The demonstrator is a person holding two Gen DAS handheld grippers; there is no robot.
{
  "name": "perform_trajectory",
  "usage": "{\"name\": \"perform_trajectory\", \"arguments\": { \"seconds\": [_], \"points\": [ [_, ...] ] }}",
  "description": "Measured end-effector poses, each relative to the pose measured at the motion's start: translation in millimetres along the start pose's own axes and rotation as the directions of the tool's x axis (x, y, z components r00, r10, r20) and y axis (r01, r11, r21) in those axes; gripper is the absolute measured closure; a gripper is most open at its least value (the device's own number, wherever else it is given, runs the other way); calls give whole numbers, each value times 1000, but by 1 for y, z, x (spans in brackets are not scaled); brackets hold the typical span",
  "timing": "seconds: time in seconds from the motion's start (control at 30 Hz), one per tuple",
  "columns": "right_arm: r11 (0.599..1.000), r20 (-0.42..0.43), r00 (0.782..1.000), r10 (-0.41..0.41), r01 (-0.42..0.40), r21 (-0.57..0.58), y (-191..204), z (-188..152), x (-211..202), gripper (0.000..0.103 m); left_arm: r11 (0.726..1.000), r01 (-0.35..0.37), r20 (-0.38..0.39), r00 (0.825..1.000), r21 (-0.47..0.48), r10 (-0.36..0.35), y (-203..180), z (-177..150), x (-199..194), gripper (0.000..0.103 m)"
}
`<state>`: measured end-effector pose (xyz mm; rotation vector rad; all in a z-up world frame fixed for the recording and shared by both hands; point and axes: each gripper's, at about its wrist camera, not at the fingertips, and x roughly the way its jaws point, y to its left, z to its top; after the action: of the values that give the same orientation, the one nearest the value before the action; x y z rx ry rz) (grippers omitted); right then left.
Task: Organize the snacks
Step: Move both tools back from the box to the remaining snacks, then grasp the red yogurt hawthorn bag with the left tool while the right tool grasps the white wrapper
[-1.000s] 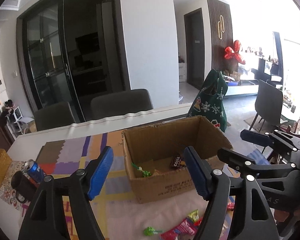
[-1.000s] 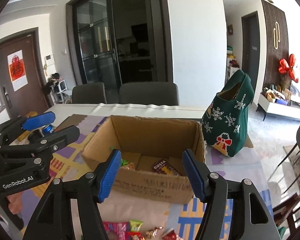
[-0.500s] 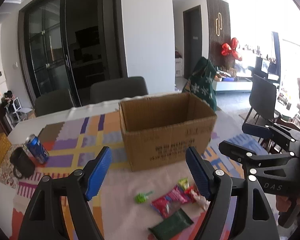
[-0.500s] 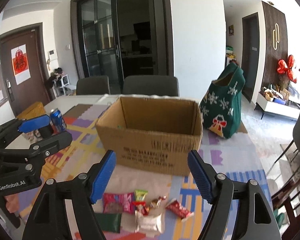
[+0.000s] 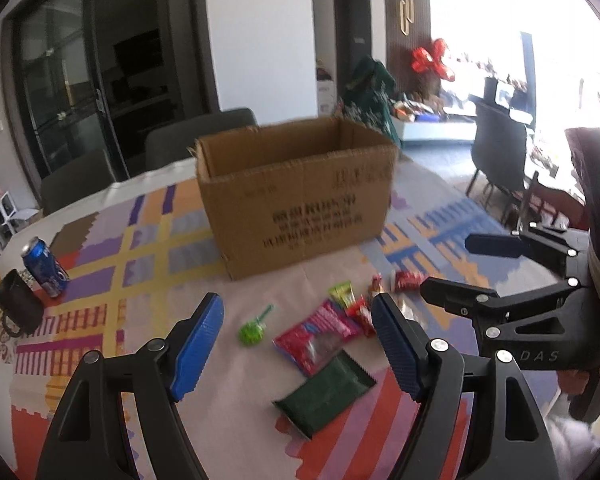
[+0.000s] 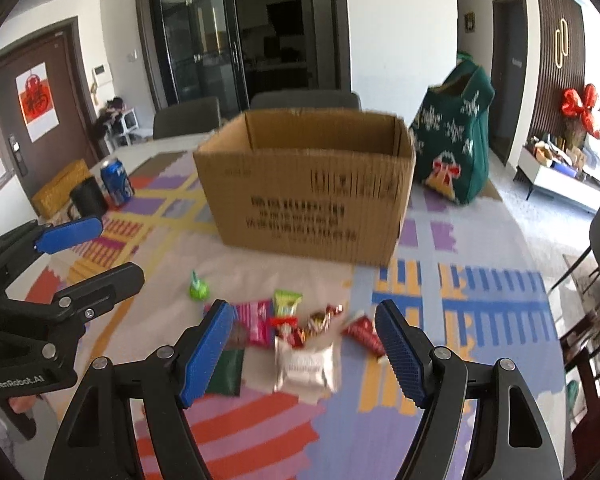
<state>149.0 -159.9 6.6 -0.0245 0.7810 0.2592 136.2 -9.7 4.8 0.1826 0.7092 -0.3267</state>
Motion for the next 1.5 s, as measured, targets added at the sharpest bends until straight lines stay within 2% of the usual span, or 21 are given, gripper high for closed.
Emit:
{"name": "perform_trajectory", "arguments": {
  "seconds": [0.37,0.5,0.8,1.07,1.37,1.4,1.5],
  "points": [
    [1000,-119,993,-3,3,2,-2,-27,31,28,985,100,-119,989,137,-84,-7,-22,47,27],
    [1000,-157,988,-9,10,6,-5,-32,45,28,976,119,-176,981,183,-87,-11,-27,71,27],
    [1000,-220,975,-4,10,27,-12,-43,68,28,954,134,-228,971,269,-72,-21,-31,106,27],
    [999,-247,969,5,5,42,-15,-45,82,28,948,144,-266,962,285,-66,-23,-32,129,27],
    [998,-258,966,23,-5,68,-20,-44,93,28,954,153,-288,955,259,-75,-23,-30,146,27],
    [998,-260,965,25,-7,70,-19,-44,94,28,955,157,-291,953,252,-80,-23,-30,148,28],
    [998,-263,964,26,-10,63,-17,-44,96,28,959,192,-310,943,207,-122,-18,-30,148,42]
  ]
}}
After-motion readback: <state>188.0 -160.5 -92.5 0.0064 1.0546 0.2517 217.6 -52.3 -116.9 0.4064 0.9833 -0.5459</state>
